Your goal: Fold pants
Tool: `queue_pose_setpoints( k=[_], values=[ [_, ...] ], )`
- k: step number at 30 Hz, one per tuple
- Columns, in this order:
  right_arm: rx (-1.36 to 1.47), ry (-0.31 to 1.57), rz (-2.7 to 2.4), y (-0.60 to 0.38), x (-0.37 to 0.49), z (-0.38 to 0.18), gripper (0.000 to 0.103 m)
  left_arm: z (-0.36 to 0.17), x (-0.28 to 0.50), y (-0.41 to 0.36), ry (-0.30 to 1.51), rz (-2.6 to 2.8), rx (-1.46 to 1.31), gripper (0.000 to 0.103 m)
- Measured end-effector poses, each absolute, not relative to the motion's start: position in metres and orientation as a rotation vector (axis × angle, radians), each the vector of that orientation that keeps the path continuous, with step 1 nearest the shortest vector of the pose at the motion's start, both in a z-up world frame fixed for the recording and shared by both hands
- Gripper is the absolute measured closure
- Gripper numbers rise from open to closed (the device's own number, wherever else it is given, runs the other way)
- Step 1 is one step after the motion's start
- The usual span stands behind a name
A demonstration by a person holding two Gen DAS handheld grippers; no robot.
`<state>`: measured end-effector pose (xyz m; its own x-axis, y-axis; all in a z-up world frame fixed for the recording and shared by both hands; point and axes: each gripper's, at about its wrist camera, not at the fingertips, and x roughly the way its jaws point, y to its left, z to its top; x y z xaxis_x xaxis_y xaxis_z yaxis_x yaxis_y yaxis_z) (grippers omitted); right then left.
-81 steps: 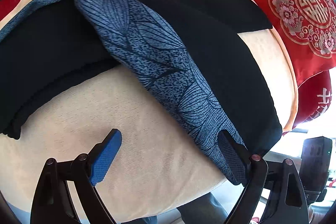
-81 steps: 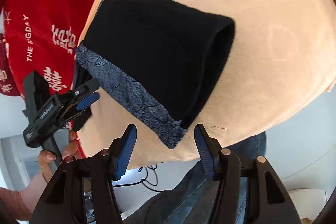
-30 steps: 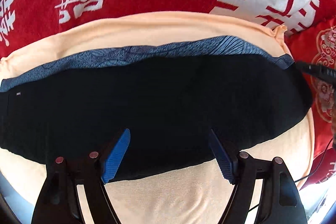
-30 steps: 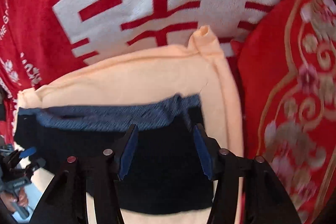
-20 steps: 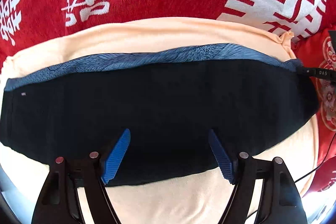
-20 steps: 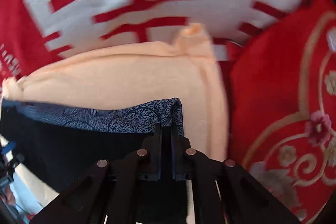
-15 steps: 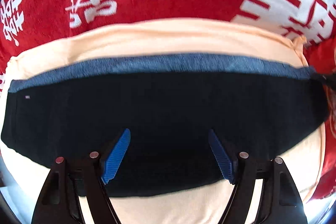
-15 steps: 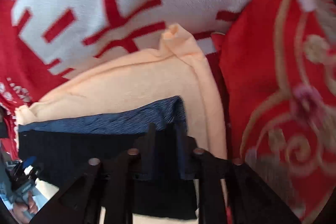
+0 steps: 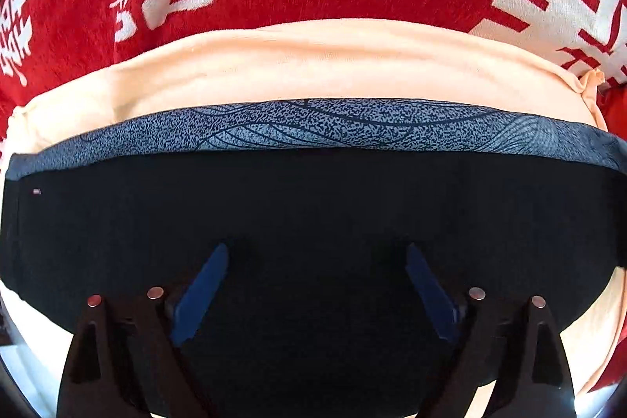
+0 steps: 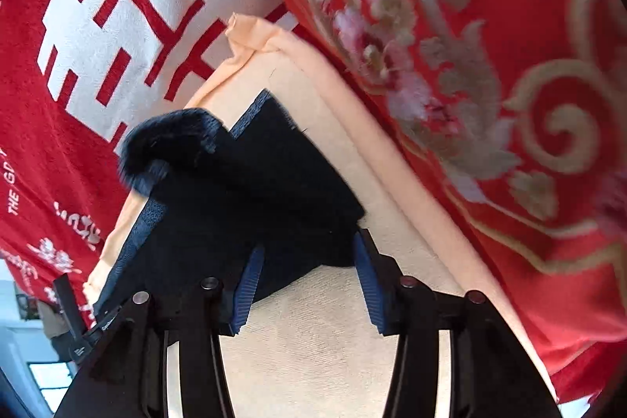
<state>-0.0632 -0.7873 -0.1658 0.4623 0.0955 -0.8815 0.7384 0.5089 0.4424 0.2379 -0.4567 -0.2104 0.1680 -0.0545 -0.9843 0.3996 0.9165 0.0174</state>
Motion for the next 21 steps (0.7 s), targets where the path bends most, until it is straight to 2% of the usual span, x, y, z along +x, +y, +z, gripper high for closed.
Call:
queue_pose_setpoints(
  k=[3, 6, 10, 11, 12, 13, 17, 19, 21],
  values=[
    [1.022, 0.998, -0.507, -0.788, -0.08, -0.157, 0.052, -0.211, 0.24, -0.459, 1.372, -0.331, 0.311, 0.01],
    [1.089, 1.024, -0.447, -0.788, -0.077, -0.18, 0.052, -0.21, 0.242, -0.461, 1.365, -0.325, 0.309, 0.009],
    [1.161, 0.968, -0.371, -0.796, -0.054, -0.211, 0.052, -0.213, 0.238, -0.46, 1.362, -0.326, 0.303, 0.008],
    [1.159, 0.968, -0.37, -0.795, -0.047, -0.212, 0.055, -0.214, 0.236, -0.46, 1.359, -0.329, 0.305, 0.008],
    [1.154, 0.991, -0.36, -0.795, -0.038, -0.212, 0.078, -0.215, 0.236, -0.459, 1.355, -0.331, 0.309, 0.006],
    [1.15, 1.003, -0.335, -0.795, -0.029, -0.208, 0.089, -0.215, 0.236, -0.458, 1.356, -0.331, 0.311, 0.006],
    [0.94, 0.985, -0.311, -0.793, -0.017, -0.161, 0.09, -0.208, 0.237, -0.459, 1.369, -0.321, 0.322, 0.006],
    [0.904, 1.076, -0.327, -0.795, -0.009, -0.175, 0.088, -0.211, 0.236, -0.46, 1.355, -0.333, 0.354, 0.006],
    [0.947, 1.185, -0.381, -0.802, -0.011, -0.198, 0.071, -0.214, 0.237, -0.458, 1.362, -0.328, 0.335, 0.006]
  ],
)
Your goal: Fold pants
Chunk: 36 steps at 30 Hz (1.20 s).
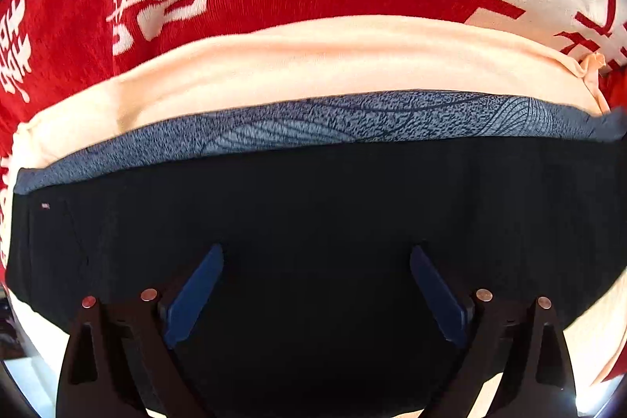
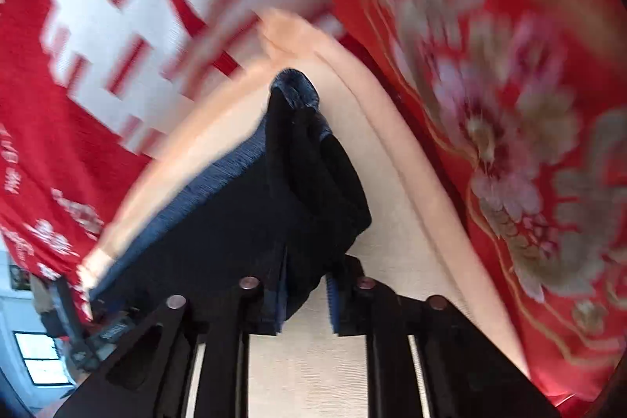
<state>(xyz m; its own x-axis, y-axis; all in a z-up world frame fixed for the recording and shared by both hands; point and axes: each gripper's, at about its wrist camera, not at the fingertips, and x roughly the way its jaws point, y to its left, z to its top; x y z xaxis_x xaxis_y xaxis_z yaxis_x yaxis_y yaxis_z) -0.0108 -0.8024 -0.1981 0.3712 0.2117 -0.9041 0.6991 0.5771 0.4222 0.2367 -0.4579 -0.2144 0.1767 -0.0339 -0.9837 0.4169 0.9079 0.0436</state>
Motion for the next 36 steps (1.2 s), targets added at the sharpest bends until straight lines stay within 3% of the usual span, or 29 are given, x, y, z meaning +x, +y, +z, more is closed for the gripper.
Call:
queue_pose_setpoints(
  k=[8, 15, 18, 23, 25, 28, 30, 33, 36],
  values=[
    [0.705, 1.053, -0.328, -0.761, -0.018, -0.123, 0.068, -0.185, 0.257, -0.455, 1.318, -0.339, 0.316, 0.006],
    [0.605, 1.155, -0.01, -0.71, 0.119, -0.169, 0.068, -0.218, 0.29, -0.485, 1.34, -0.267, 0.295, 0.006],
    [0.517, 1.227, -0.046, -0.712, 0.14, -0.192, 0.068, -0.226, 0.304, -0.478, 1.342, -0.249, 0.234, 0.0],
    [0.517, 1.191, -0.124, -0.739, 0.129, -0.196, 0.072, -0.22, 0.316, -0.447, 1.341, -0.208, 0.234, 0.0],
    [0.576, 1.167, -0.094, -0.743, 0.125, -0.198, 0.066, -0.216, 0.32, -0.429, 1.36, -0.169, 0.214, 0.0],
    [0.542, 1.203, -0.032, -0.735, 0.133, -0.199, 0.041, -0.204, 0.318, -0.401, 1.358, -0.142, 0.22, 0.0],
    [0.518, 1.254, -0.006, -0.723, 0.144, -0.198, 0.017, -0.196, 0.313, -0.381, 1.356, -0.15, 0.227, 0.0],
    [0.497, 1.3, -0.057, -0.707, 0.141, -0.191, 0.015, -0.19, 0.309, -0.348, 1.358, -0.16, 0.242, 0.0],
    [0.649, 1.216, 0.002, -0.68, 0.125, -0.166, 0.015, -0.184, 0.31, -0.31, 1.36, -0.17, 0.25, 0.0]
  ],
)
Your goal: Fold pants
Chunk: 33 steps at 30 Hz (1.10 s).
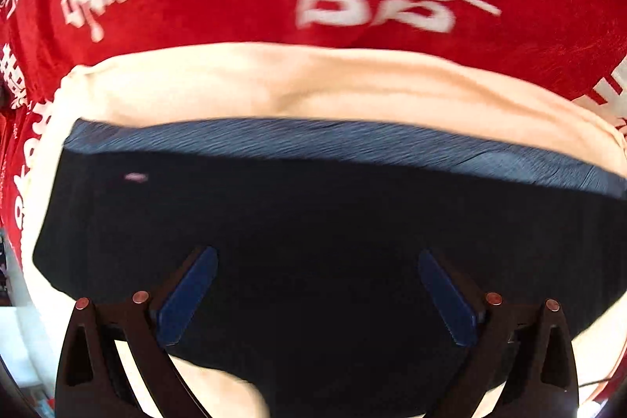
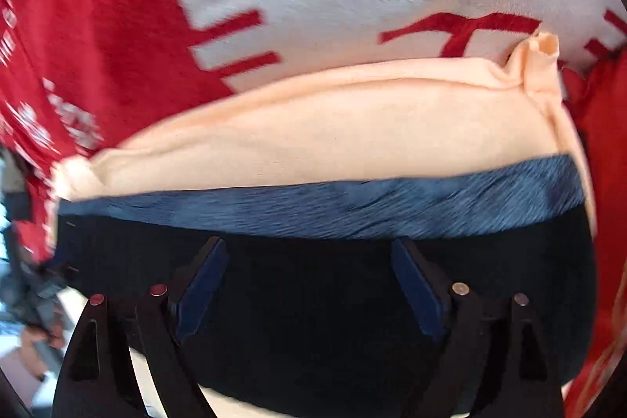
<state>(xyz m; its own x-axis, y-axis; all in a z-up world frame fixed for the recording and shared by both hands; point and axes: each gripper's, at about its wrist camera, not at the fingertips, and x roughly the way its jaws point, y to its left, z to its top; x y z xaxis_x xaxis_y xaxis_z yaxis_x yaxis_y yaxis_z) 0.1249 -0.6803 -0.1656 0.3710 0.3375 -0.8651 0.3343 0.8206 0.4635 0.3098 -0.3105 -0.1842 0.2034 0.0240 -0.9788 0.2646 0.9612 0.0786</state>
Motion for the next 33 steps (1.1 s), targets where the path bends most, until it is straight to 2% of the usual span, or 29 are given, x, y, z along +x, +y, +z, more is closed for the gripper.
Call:
queue_pose_setpoints(
  k=[5, 10, 11, 12, 15, 17, 25, 26, 27, 31, 33],
  values=[
    [0.894, 1.214, 0.275, -0.573, 0.092, -0.155, 0.015, -0.186, 0.306, -0.233, 1.364, -0.174, 0.284, 0.0],
    [1.166, 1.23, 0.466, -0.429, 0.088, -0.195, 0.015, -0.188, 0.318, -0.164, 1.324, -0.172, 0.351, 0.0],
    [1.195, 1.235, 0.461, -0.413, 0.09, -0.205, 0.016, -0.193, 0.322, -0.152, 1.329, -0.167, 0.362, 0.0],
    [1.242, 1.233, 0.46, -0.399, 0.093, -0.216, 0.022, -0.2, 0.327, -0.14, 1.34, -0.159, 0.375, 0.0],
    [1.331, 1.237, 0.425, -0.384, 0.091, -0.239, 0.039, -0.215, 0.332, -0.11, 1.354, -0.223, 0.328, 0.0],
    [1.314, 1.231, 0.411, -0.378, 0.092, -0.243, 0.044, -0.211, 0.336, -0.1, 1.343, -0.266, 0.318, 0.0],
    [1.369, 1.244, 0.334, -0.392, 0.105, -0.249, 0.045, -0.217, 0.34, -0.083, 1.306, -0.36, 0.304, 0.0],
    [1.389, 1.261, 0.293, -0.396, 0.103, -0.254, 0.064, -0.218, 0.34, -0.077, 1.307, -0.366, 0.306, 0.0],
    [1.38, 1.28, 0.252, -0.396, 0.105, -0.253, 0.092, -0.217, 0.342, -0.076, 1.311, -0.373, 0.31, 0.0],
    [1.295, 1.181, 0.289, -0.396, 0.095, -0.212, 0.093, -0.213, 0.346, -0.07, 1.339, -0.396, 0.327, 0.0],
    [1.263, 1.191, 0.263, -0.394, 0.086, -0.209, 0.093, -0.214, 0.349, -0.064, 1.339, -0.418, 0.333, 0.0]
  ],
)
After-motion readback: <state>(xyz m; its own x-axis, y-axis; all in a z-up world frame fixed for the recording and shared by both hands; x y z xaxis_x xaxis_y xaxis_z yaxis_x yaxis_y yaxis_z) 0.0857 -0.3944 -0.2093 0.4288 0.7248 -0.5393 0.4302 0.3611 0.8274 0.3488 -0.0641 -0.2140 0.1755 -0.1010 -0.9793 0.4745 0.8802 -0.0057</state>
